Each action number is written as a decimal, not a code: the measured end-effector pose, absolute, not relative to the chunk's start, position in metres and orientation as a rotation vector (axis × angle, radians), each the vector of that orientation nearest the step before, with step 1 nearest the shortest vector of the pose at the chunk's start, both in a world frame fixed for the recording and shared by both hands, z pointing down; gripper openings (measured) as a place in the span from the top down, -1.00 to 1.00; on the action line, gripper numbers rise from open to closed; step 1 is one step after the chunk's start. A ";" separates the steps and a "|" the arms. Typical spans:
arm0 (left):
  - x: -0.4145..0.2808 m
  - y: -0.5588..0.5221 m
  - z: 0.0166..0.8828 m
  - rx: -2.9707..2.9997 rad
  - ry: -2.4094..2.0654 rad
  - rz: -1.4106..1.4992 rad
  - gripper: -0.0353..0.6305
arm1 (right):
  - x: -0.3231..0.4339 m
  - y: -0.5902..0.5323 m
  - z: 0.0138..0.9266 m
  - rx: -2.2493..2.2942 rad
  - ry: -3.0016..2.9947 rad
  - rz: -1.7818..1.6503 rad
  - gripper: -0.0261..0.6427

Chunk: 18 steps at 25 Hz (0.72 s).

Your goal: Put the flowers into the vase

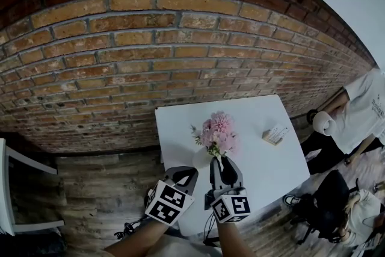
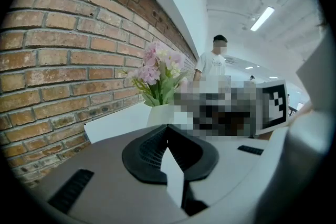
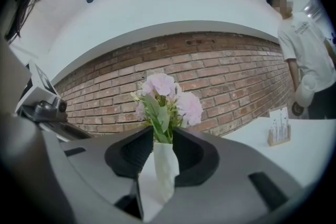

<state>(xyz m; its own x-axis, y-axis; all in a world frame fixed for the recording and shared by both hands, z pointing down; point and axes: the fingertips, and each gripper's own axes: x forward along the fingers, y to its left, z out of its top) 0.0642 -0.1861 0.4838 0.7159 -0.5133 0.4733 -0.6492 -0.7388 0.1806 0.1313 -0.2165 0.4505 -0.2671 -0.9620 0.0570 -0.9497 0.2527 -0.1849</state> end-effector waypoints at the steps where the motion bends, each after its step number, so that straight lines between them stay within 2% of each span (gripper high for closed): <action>1: 0.064 -0.185 0.484 2.589 -0.907 0.570 0.87 | 0.132 -0.216 0.450 -1.869 2.429 -0.280 0.57; 4: 0.065 -0.183 0.482 2.593 -0.904 0.566 0.87 | 0.135 -0.214 0.452 -1.914 2.422 -0.282 0.61; 9: 0.067 -0.181 0.479 2.603 -0.908 0.555 0.87 | 0.138 -0.215 0.454 -2.006 2.431 -0.291 0.90; 18: 0.066 -0.188 0.457 2.641 -0.978 0.469 0.87 | 0.134 -0.203 0.438 -2.037 2.471 -0.278 0.90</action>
<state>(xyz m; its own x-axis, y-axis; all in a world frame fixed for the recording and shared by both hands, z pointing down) 0.0656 -0.1882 0.4565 0.7172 -0.5747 0.3942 -0.6674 -0.7293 0.1509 0.1343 -0.2030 0.4380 -0.1955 -0.9666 0.1656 -0.9793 0.1832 -0.0866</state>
